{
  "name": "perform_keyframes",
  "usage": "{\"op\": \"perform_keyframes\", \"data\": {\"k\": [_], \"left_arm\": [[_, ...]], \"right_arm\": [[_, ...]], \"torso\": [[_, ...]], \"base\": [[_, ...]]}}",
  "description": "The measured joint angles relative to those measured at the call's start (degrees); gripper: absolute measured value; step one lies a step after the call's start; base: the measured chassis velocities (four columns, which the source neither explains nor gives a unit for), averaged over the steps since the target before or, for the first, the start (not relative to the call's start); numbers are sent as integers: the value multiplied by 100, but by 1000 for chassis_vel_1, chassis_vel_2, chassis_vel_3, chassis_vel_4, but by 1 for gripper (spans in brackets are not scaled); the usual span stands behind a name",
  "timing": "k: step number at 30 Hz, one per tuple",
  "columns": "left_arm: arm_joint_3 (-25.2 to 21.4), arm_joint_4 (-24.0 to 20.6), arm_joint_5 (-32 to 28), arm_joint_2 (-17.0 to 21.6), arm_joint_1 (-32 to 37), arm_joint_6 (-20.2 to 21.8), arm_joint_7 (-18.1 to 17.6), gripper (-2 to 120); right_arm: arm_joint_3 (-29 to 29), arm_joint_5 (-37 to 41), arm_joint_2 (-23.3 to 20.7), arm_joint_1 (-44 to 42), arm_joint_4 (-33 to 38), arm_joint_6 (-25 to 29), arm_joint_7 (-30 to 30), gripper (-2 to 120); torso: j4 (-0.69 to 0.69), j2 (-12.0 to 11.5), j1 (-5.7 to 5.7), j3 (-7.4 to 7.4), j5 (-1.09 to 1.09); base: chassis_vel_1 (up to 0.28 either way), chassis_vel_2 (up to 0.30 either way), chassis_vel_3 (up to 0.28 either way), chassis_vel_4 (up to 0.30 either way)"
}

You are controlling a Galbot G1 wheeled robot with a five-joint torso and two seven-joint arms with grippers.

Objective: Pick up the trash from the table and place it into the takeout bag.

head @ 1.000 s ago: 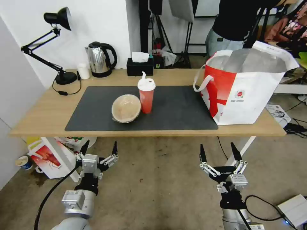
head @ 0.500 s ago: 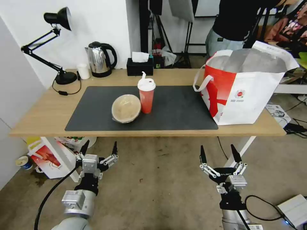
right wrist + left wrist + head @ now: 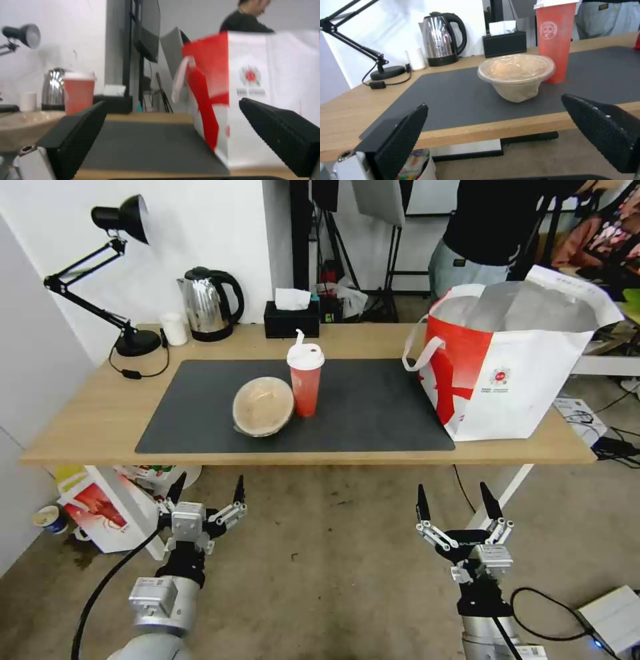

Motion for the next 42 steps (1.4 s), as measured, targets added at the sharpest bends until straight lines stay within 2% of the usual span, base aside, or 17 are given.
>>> {"op": "perform_keyframes", "data": {"k": [8, 16, 19, 23, 24, 28, 35, 42], "left_arm": [[0, 0, 0, 0, 0, 0, 0, 100], [0, 0, 0, 0, 0, 0, 0, 100], [0, 0, 0, 0, 0, 0, 0, 100], [0, 0, 0, 0, 0, 0, 0, 100], [0, 0, 0, 0, 0, 0, 0, 100], [0, 0, 0, 0, 0, 0, 0, 100], [0, 0, 0, 0, 0, 0, 0, 100], [0, 0, 0, 0, 0, 0, 0, 100]], "right_arm": [[214, 299, -350, 290, 785, -477, -172, 100], [97, 552, -487, 625, 1128, -839, -259, 100], [37, 1000, -620, 926, 1214, -887, -508, 100], [-37, 2491, -945, 1723, 1325, -1085, -1517, 100], [-37, 2491, -945, 1723, 1325, -1085, -1517, 100], [-203, 3915, -1231, 2511, 1320, -1697, -2471, 100], [-378, 4857, -1436, 3346, 1146, -2146, -2853, 100], [-408, 5661, -1596, 3798, 1113, -2727, -2923, 100]], "torso": [[0, 0, 0, 0, -1], [-2, 0, 0, 0, -1], [1, 0, 0, 0, 0], [2, 0, 1, 0, -1], [2, 0, 1, 0, -1], [1, 0, 2, 1, -1], [2, -1, 2, 1, -1], [0, 0, 2, 1, -1]], "base": [[0, 0, 0, 0], [0, 0, 0, 0], [0, 0, 0, 0], [0, 0, 0, 0], [0, 0, 0, 0], [0, 0, 0, 0], [0, 0, 0, 0], [0, 0, 0, 0]]}}
